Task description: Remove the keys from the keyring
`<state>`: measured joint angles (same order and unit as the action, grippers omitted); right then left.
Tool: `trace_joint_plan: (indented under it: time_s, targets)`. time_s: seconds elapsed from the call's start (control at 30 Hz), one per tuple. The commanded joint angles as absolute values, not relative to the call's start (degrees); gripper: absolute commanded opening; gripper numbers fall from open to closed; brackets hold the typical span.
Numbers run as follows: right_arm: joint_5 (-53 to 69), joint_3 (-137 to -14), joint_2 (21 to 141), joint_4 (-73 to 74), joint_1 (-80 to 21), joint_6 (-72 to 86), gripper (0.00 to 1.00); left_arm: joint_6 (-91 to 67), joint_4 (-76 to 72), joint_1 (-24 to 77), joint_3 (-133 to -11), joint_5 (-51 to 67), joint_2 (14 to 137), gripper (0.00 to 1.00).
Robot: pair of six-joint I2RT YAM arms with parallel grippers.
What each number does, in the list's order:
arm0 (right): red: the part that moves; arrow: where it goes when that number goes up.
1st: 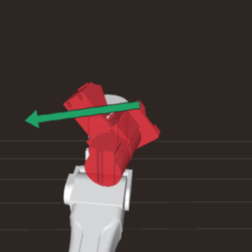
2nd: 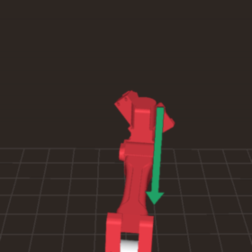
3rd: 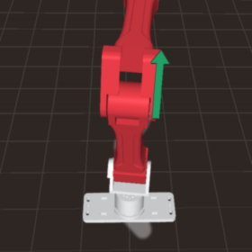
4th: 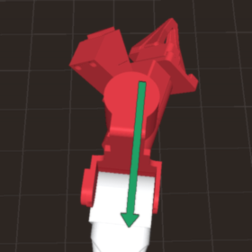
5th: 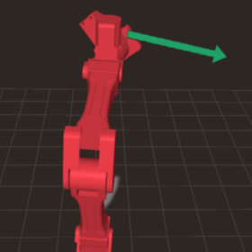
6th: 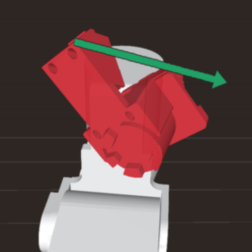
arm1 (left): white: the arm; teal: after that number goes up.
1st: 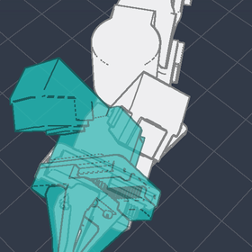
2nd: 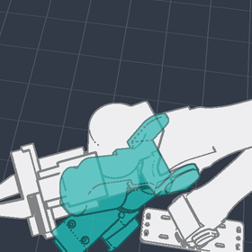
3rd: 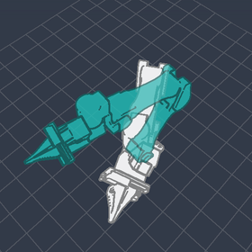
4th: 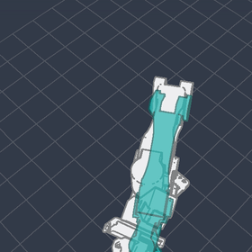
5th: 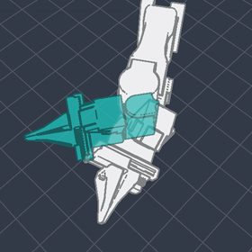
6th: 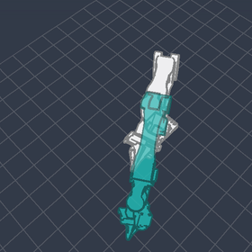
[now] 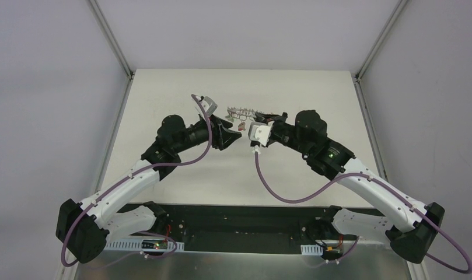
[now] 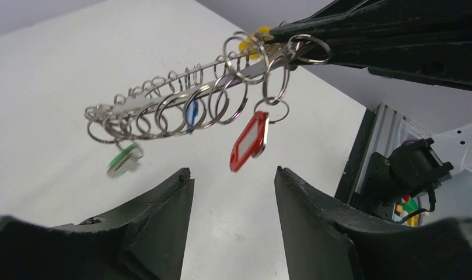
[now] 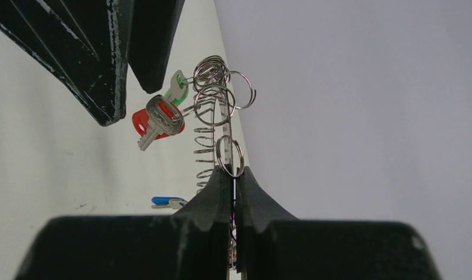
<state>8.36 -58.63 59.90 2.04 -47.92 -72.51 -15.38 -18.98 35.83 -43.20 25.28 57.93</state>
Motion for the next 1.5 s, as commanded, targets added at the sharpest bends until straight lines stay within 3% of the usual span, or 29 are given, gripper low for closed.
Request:
trace_joint_plan:
  time_s: [0.0,0.43,0.57,0.73,0.8,0.9,1.07,1.4,1.47]
  targets:
    - [9.4,-63.4,59.6,-1.2,-48.1,-73.4,0.00,-10.5,-29.1,37.0,-44.4,28.2,59.7,0.55]
    - [9.8,-64.0,59.9,-1.0,-48.1,-72.0,0.00,-9.9,-30.3,37.6,-48.0,28.9,63.7,0.49]
    - [9.7,-63.9,60.0,-1.0,-48.1,-71.6,0.00,-10.9,-30.9,37.7,-48.9,30.0,64.8,0.43]
    - [9.2,-64.2,60.5,-1.0,-48.0,-69.5,0.00,-11.4,-30.9,37.8,-49.5,30.8,65.9,0.27]
    - [8.0,-64.5,61.1,-1.0,-47.9,-67.8,0.00,-11.6,-30.9,37.8,-49.1,29.7,65.5,0.03]
    - [3.3,-65.0,62.2,-0.8,-47.5,-63.9,0.00,-12.1,-28.2,37.8,-49.0,28.1,64.5,0.00]
    - [-2.6,-63.0,63.1,2.4,-45.6,-56.6,0.00,-13.8,-9.7,37.8,-53.7,26.3,62.7,0.00]
    - [2.0,-46.3,58.8,-4.8,-44.0,-39.9,0.00,-11.9,30.4,37.7,-72.5,28.6,67.6,0.00]
    - [3.0,-42.6,57.7,-6.4,-44.0,-36.7,0.16,-11.2,35.7,37.6,-76.7,30.3,70.0,0.00]
